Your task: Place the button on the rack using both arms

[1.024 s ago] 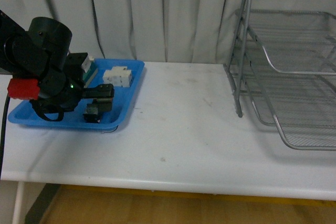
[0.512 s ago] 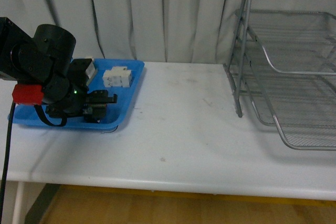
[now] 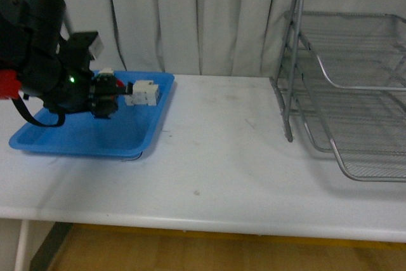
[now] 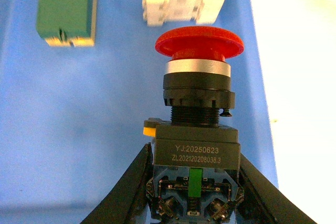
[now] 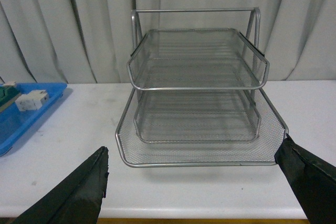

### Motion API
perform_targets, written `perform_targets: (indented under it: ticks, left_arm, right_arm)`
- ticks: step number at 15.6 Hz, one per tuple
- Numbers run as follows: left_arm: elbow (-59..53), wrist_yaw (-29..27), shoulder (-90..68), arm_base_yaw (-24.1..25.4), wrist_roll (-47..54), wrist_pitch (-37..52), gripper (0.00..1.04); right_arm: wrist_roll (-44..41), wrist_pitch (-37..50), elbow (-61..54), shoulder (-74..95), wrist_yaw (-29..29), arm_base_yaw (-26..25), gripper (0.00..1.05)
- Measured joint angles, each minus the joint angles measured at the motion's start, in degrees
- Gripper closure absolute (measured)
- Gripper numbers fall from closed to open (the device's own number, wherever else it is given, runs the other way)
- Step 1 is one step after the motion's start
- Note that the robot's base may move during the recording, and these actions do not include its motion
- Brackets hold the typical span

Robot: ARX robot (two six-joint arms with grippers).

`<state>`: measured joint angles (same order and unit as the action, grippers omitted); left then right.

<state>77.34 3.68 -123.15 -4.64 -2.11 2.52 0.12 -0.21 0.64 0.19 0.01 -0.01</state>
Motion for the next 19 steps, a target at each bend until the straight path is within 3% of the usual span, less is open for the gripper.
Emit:
perform_targets:
  ticks: [6,10,12,16,19]
  left_arm:
    - [-25.77,-2.82,32.24,0.74,0.68,5.05,0.69]
    - [-41.16,-8.20,59.73,1.40,1.07,1.40,0.69]
    - [-45.03,-9.42,63.78,1.60,1.05,0.24,0.69]
    - [-46.10,-11.23,64.83,-3.48,0.83,0.44,0.69]
    - [-46.73,-12.48,63.69,-3.58,0.57,1.84,0.69]
  right_arm:
    - [0.00,0.00,0.00,0.00,0.00,0.00,0.06]
    - [0.02,0.00,0.00,0.00,0.00,0.00,0.06]
    - [0.00,0.00,0.00,0.00,0.00,0.00,0.06]
    - [0.00,-0.02,0.00,0.00,0.00,0.00,0.06]
    - [0.00,-0.04,0.00,0.00,0.00,0.00,0.06]
